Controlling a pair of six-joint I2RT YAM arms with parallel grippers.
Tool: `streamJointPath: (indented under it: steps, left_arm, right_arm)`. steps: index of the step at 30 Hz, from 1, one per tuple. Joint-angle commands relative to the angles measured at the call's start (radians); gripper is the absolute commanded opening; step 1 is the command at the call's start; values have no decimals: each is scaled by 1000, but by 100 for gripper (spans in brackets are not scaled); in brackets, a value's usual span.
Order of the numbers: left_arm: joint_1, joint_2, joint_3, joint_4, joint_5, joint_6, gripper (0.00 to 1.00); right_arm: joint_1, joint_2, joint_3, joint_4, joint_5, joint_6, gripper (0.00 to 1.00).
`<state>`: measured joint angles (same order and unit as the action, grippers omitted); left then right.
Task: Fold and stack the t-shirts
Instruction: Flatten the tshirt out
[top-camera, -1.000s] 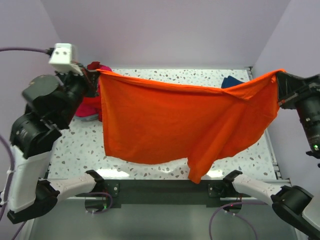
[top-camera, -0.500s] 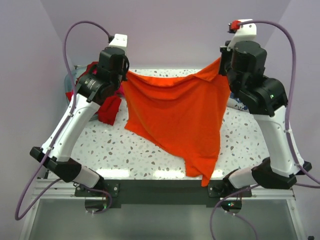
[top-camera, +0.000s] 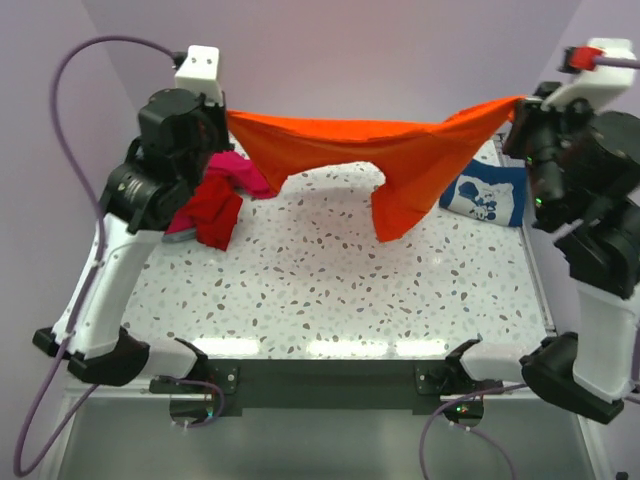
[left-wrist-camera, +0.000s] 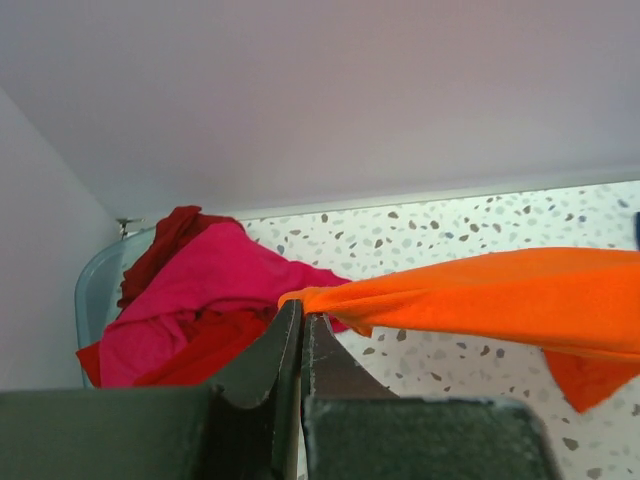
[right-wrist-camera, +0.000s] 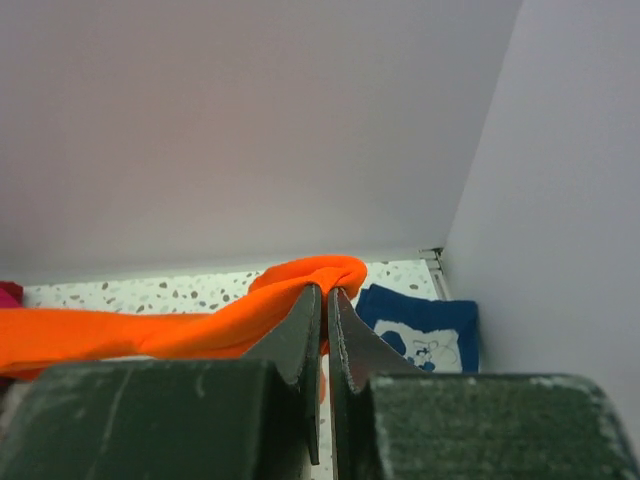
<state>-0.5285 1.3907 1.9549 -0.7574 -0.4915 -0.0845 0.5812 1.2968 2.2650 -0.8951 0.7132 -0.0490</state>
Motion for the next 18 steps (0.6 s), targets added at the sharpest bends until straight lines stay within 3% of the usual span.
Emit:
streamJointPath:
  steps: [1,8,12,18]
  left_arm:
    - [4,-146,3,53,80,22,0]
    - [4,-272,91,-16,229,-24,0]
    - [4,-269,98,-23,303,-52,0]
    - [4,-205,9,-26,291,-57,0]
  right_arm:
    - [-4,-117,16,22,-18,-40,0]
    - [-4,-186,159,-74,-41,-64,0]
    - [-6,-199,140,-42,2,-100,0]
    - [-4,-157,35,44,61,-166,0]
